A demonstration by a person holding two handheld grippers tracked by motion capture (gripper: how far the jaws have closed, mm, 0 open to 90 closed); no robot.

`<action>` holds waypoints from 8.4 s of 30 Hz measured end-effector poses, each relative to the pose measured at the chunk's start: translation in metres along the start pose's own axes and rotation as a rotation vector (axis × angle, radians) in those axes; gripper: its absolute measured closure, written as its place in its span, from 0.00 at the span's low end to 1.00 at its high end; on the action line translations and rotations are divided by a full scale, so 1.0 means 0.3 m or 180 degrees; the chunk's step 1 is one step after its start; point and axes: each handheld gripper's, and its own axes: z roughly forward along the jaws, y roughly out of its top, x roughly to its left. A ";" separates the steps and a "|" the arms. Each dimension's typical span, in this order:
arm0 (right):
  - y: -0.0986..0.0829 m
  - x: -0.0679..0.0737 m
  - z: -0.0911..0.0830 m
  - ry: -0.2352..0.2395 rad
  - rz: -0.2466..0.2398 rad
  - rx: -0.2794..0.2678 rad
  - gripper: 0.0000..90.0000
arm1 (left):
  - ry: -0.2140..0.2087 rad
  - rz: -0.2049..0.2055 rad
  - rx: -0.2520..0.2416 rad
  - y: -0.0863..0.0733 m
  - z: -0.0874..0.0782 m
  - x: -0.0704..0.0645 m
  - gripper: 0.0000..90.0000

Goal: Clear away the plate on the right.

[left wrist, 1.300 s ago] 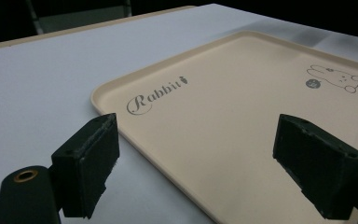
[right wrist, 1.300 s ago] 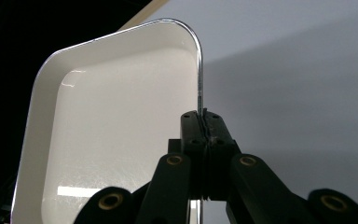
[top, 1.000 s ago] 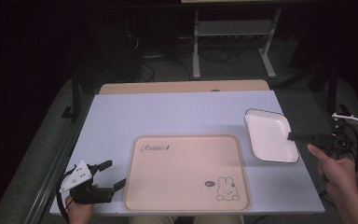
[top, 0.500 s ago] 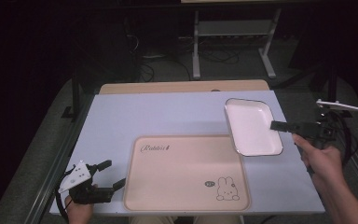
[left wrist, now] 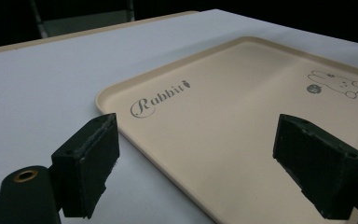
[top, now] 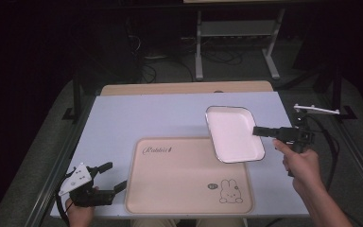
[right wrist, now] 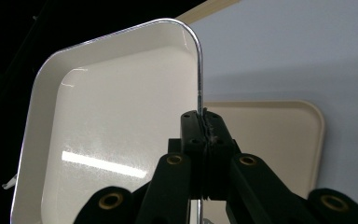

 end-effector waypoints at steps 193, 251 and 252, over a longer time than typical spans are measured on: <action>-0.302 -0.032 0.191 -0.0751 -0.1700 -0.0719 0.29 | -0.0011 0.0036 0.0129 -0.007 0.025 0.001 0.16; -0.357 -0.132 -0.024 -0.1124 -0.2649 -0.0766 0.18 | -0.0011 0.0010 0.0244 -0.010 0.039 0.005 0.16; -0.358 -0.132 -0.023 -0.1132 -0.2652 -0.0762 0.18 | -0.0015 0.0006 0.0243 -0.010 0.038 0.005 0.16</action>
